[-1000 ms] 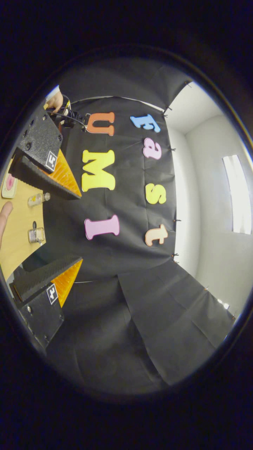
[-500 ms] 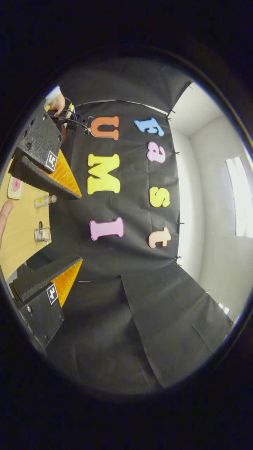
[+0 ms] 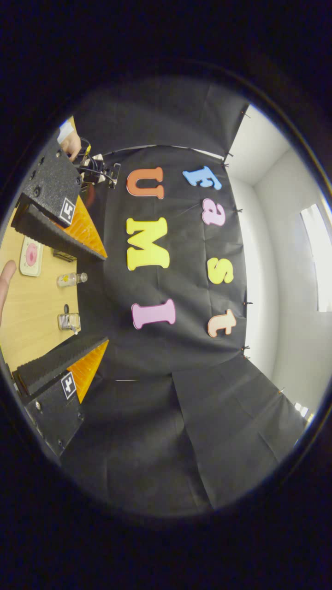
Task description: Open the electric oven with the left hand, put the food in, and close the electric oven.
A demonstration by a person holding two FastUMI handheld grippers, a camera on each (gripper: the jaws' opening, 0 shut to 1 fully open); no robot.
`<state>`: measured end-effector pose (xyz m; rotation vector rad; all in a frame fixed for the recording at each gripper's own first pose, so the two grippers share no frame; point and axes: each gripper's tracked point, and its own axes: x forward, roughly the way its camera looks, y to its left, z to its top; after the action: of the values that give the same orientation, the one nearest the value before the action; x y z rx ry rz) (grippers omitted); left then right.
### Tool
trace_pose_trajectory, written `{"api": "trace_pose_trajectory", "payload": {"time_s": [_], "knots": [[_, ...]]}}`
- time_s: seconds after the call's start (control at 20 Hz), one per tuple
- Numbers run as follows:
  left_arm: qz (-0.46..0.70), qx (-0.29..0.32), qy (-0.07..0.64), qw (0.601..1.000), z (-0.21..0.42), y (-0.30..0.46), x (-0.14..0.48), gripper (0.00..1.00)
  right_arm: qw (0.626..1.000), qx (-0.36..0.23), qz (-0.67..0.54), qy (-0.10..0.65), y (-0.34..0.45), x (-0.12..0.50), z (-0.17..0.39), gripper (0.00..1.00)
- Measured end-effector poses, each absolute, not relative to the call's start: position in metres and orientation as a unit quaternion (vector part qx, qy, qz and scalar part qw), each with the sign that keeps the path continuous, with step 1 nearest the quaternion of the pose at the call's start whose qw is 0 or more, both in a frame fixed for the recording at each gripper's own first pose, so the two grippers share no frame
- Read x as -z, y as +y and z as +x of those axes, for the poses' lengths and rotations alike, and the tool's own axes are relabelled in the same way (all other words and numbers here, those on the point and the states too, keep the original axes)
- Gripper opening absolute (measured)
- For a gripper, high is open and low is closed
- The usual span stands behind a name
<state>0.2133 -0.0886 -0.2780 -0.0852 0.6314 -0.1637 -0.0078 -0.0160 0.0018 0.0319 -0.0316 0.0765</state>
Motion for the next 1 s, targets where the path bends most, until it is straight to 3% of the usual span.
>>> {"api": "trace_pose_trajectory", "payload": {"time_s": [0.5, 0.6, 0.9, 1.0], "knots": [[-0.042, 0.082, 0.331, 0.939, 0.166, -0.091, 0.318, 0.96, 0.999, -0.038, 0.006, 0.0, -0.007, 0.0, -0.012, 0.96], [-0.049, 0.078, 0.33, 0.94, 0.159, -0.092, 0.329, 1.0, 0.999, -0.037, 0.005, 0.001, -0.007, 0.001, -0.014, 0.96], [-0.047, 0.081, 0.357, 0.929, 0.141, -0.095, 0.37, 0.96, 0.999, -0.035, 0.001, 0.012, -0.004, 0.007, -0.011, 0.96], [-0.05, 0.046, 0.385, 0.92, 0.14, -0.086, 0.4, 0.96, 0.999, -0.036, 0.0, 0.02, -0.001, 0.011, -0.008, 0.96]]}}
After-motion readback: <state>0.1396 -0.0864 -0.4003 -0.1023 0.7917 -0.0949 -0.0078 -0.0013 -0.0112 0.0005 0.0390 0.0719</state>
